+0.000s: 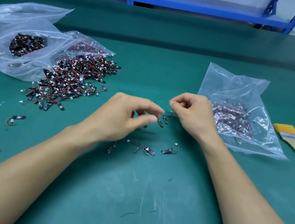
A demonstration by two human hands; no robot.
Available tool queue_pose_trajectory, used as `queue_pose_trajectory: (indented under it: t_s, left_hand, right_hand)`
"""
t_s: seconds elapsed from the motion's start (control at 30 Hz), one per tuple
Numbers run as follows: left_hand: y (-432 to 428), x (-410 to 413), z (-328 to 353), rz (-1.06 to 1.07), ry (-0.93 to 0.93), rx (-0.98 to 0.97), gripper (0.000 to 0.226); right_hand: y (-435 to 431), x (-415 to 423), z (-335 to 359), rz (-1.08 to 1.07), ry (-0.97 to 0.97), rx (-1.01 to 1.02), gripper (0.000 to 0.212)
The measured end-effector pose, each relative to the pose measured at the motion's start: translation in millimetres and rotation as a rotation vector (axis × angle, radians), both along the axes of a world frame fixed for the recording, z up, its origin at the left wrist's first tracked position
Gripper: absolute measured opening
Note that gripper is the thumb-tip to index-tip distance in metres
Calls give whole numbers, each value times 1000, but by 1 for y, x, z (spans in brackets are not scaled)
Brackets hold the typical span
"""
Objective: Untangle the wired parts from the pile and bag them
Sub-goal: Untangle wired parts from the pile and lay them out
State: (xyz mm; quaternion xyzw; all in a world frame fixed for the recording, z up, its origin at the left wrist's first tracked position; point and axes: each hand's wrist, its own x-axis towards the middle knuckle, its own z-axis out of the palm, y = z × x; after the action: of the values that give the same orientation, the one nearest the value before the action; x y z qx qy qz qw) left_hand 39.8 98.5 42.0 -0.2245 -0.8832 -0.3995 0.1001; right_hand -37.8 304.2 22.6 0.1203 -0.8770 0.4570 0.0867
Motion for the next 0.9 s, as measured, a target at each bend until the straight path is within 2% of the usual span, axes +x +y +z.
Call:
queue_pose_trajectory:
  t_s: [0.13,0.23,0.4,0.7,0.9]
  left_hand:
    - [-42,-17,1,230,35,75,15]
    - [-68,-26,-10,320,-34,98,11]
    - [-83,-34,-30,362,-143,67,12]
    - [-94,-36,-32,449,-109,119,14]
    - [-90,-36,-35,451,-82,89,15]
  right_hand:
    - [0,-1,-2,-3,-22,-5,18]
    - [1,-2,-3,-3,-40,-14,20]
    - [4,-4,-5,-18,-72,-35,17]
    - [7,-7,-6,-31,-134,-67,12]
    - [6,-7,-7,-28,-138,-59,14]
